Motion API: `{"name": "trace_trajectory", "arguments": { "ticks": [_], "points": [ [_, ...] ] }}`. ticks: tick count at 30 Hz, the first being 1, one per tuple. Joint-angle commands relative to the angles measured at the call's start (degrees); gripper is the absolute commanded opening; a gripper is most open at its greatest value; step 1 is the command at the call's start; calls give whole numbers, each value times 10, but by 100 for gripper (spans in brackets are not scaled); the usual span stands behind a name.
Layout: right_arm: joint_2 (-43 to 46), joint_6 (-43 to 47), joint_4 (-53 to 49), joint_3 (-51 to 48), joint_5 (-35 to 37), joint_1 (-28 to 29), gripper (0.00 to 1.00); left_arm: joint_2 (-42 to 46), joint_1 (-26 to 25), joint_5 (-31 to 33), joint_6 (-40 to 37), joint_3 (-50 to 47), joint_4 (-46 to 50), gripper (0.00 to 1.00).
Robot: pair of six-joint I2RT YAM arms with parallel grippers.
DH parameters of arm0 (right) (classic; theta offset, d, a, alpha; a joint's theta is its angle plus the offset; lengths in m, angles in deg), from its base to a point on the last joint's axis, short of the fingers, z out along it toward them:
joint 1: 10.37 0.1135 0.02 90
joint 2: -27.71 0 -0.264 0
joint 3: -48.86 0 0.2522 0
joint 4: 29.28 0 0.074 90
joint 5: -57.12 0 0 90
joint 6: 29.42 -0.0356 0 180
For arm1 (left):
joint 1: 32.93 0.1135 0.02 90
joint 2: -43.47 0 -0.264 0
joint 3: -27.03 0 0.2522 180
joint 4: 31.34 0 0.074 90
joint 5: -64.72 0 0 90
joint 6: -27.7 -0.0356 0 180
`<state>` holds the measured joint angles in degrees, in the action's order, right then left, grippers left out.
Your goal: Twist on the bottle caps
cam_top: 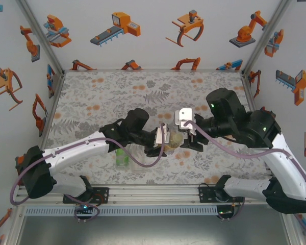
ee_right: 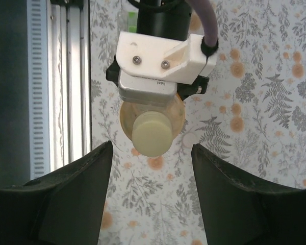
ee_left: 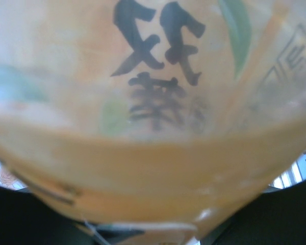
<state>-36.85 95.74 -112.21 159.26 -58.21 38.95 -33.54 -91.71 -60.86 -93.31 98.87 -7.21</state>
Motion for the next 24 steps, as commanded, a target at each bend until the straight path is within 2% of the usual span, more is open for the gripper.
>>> {"name": "trace_trajectory", "arguments": {
  "ticks": [1,3,15,18,20,24],
  "points": [
    [-8,74,-32,18,-24,4,55,12,-5,-19,-15,24,18,0],
    [-12,75,-27,15,-33,4,51,11,-6,-18,-15,26,19,0],
    [-10,57,2,-8,-59,5,41,15,-9,-12,-16,27,25,0],
    [-10,45,4,-12,-64,7,33,15,-10,-9,-15,26,25,0],
    [-9,26,9,-14,-65,8,23,14,-10,-6,-13,25,25,0],
    [-1,-84,49,-39,-49,8,2,18,-10,15,0,10,-5,0]
  ]
}}
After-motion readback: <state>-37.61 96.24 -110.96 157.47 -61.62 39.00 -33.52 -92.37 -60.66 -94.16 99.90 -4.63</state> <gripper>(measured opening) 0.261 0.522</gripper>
